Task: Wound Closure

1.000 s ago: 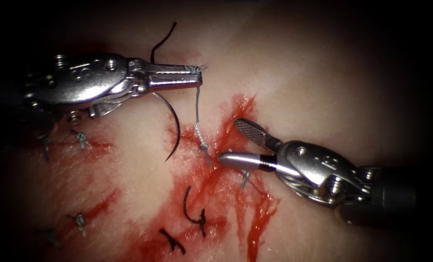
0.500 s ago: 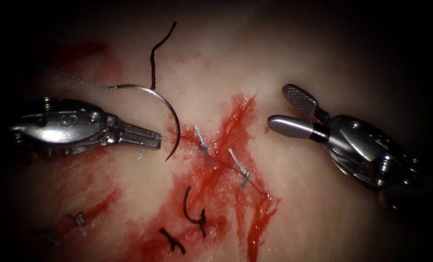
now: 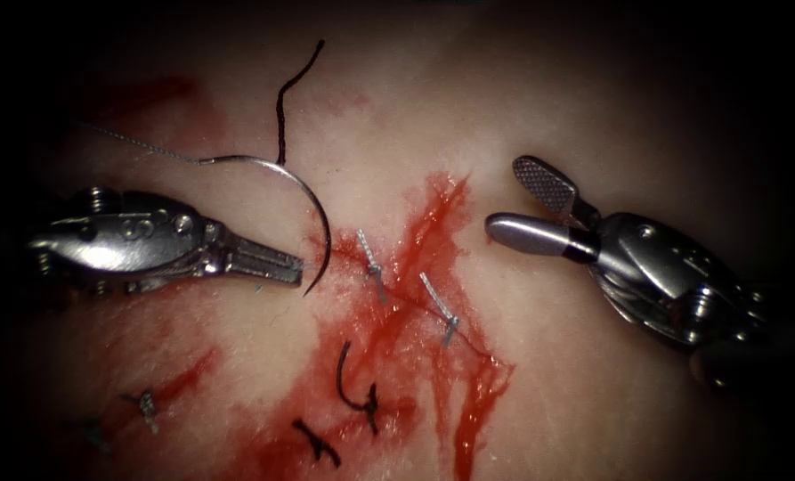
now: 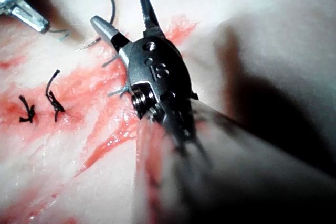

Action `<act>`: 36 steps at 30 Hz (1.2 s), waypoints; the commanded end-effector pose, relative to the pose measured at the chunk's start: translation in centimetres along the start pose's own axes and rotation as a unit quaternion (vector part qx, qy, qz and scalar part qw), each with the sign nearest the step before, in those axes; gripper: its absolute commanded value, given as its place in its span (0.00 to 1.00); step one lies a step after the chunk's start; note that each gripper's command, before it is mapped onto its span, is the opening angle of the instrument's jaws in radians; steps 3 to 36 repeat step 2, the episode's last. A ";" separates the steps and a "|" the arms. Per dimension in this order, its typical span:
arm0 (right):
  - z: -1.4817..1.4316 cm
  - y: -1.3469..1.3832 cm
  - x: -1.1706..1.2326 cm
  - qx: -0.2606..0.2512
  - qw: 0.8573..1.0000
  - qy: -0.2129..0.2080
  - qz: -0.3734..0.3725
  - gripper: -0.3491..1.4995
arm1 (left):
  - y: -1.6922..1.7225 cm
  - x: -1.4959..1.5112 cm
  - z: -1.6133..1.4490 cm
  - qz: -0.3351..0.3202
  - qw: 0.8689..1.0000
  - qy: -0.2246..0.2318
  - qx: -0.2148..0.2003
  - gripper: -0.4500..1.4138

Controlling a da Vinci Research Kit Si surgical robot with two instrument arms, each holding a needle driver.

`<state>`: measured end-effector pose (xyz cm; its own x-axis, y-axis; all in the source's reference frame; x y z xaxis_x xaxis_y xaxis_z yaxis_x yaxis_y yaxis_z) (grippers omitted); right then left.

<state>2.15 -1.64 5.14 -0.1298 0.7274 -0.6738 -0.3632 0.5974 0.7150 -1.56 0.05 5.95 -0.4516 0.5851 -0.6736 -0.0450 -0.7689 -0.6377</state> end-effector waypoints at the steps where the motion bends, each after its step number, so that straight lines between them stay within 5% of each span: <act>1: 0.09 -0.04 -0.04 0.001 1.000 0.000 0.001 0.98 | 0.00 -0.03 0.07 0.000 1.000 0.000 0.000 0.00; 36: 0.10 -0.05 -0.02 0.000 1.000 0.001 0.001 0.98 | 0.01 -0.02 0.07 0.000 1.000 0.001 0.002 0.00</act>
